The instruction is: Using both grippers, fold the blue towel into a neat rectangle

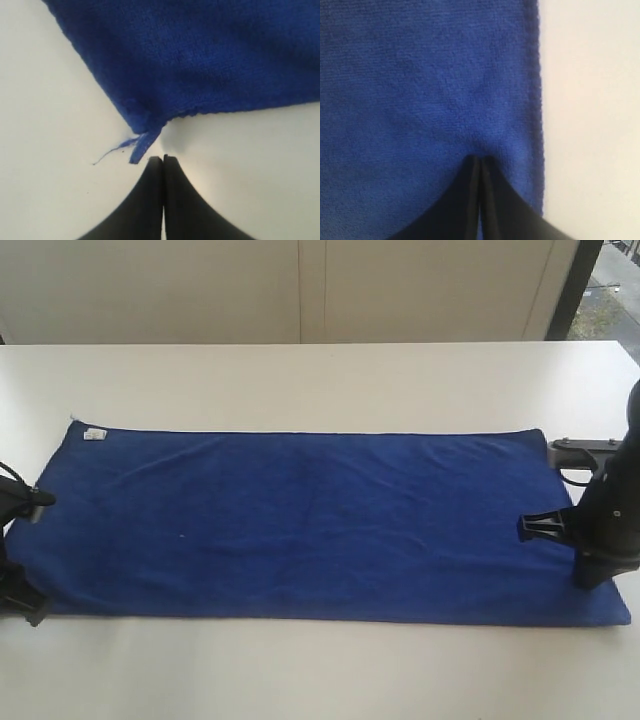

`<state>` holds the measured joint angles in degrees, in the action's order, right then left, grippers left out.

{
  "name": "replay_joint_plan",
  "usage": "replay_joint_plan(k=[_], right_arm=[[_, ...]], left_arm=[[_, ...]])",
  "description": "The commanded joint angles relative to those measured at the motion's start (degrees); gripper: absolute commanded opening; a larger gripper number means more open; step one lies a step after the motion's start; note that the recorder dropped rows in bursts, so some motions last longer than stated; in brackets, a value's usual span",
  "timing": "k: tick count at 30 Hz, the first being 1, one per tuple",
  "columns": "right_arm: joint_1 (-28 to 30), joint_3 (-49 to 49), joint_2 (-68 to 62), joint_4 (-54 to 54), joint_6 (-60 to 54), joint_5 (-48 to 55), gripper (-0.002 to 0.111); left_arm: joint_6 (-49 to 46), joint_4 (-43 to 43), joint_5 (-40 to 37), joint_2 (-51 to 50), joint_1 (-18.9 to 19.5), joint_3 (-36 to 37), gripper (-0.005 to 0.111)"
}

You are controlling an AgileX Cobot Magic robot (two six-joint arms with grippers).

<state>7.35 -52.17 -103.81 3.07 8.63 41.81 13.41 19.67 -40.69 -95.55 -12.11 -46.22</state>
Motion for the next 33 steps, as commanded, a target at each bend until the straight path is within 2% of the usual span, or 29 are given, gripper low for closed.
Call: replay_joint_plan(k=[1, 12, 26, 30, 33], right_arm=[[0.36, 0.80, -1.88, 4.02, 0.51, -1.18, 0.000], [0.36, -0.40, 0.83, 1.63, 0.51, -0.65, 0.000], [0.36, -0.40, 13.15, -1.18, -0.12, -3.14, 0.000], [0.36, -0.40, 17.53, -1.18, -1.11, -4.17, 0.000], [0.36, -0.40, 20.65, -1.18, -1.40, -5.02, 0.000]], left_arm=[[-0.17, -0.58, -2.72, 0.26, 0.07, -0.77, 0.000], [-1.62, -0.58, -6.86, 1.85, 0.07, -2.57, 0.000], [-1.42, -0.05, -2.43, 19.14, 0.31, -2.57, 0.000], [0.40, -1.43, 0.89, 23.24, 4.05, -2.57, 0.000], [-2.13, -7.05, 2.53, 24.84, 8.51, -2.57, 0.000]])
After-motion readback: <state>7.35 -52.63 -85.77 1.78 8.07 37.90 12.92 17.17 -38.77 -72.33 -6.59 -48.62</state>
